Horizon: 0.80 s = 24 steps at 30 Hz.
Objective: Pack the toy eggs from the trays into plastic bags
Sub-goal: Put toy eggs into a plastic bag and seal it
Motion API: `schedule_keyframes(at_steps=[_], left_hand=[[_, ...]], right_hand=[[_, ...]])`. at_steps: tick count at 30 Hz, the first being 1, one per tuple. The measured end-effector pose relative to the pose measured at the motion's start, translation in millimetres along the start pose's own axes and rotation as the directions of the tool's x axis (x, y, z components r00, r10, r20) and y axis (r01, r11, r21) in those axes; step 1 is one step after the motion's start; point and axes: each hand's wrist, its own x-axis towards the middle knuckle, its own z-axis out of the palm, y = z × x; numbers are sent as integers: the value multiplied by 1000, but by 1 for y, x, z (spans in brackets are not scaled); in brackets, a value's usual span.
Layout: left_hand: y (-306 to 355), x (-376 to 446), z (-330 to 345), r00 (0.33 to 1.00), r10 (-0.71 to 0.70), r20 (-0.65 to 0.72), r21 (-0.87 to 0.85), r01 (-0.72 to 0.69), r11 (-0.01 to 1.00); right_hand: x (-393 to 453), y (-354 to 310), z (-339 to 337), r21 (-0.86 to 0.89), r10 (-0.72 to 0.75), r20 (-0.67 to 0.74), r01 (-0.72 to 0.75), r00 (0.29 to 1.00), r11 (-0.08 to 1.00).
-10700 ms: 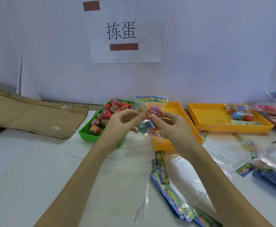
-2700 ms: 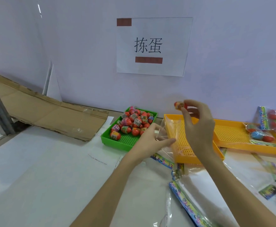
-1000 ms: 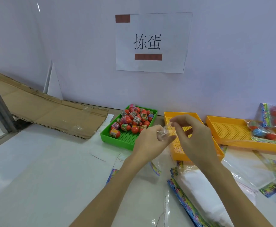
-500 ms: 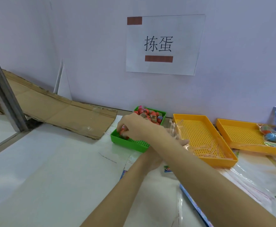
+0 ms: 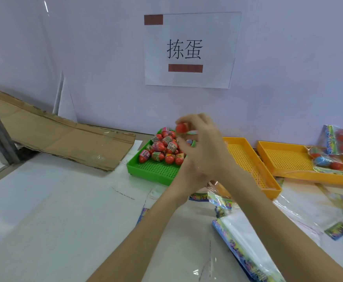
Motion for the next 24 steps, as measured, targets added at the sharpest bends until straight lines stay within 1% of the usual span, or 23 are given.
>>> schedule_keyframes(at_steps=[1, 3, 5, 6, 8, 12, 16, 19, 24], left_hand=[[1, 1, -1, 1000, 13, -1, -1, -13, 1000], [5, 1, -7, 1000, -30, 1, -80, 30, 996], [7, 0, -11, 1000, -25, 8, -95, 26, 995], [7, 0, -12, 1000, -16, 19, -74, 17, 997], [6, 0, -14, 998, 13, 53, -29, -11, 1000], [8, -1, -18, 989, 71, 132, 49, -78, 996], [11, 0, -21, 987, 116, 111, 104, -127, 986], [11, 1, -22, 982, 168, 87, 133, -179, 975], [11, 1, -22, 971, 229, 65, 163, -237, 958]], right_hand=[[-6, 8, -9, -5, -2, -111, 1, 994, 1000], [-25, 22, -25, -59, 0, -273, -16, 962, 998], [-46, 36, -33, -77, 17, -338, -46, 941, 996], [-54, 42, -35, -58, 44, -334, -67, 941, 996], [-63, 50, -36, -11, 103, -280, -111, 954, 994], [-61, 54, -44, -20, 132, -190, -138, 973, 990], [-66, 54, -51, 9, 157, -91, -157, 983, 988], [-66, 54, -55, 89, 210, -33, -206, 977, 975], [-66, 53, -58, 62, 223, -25, -221, 974, 973]])
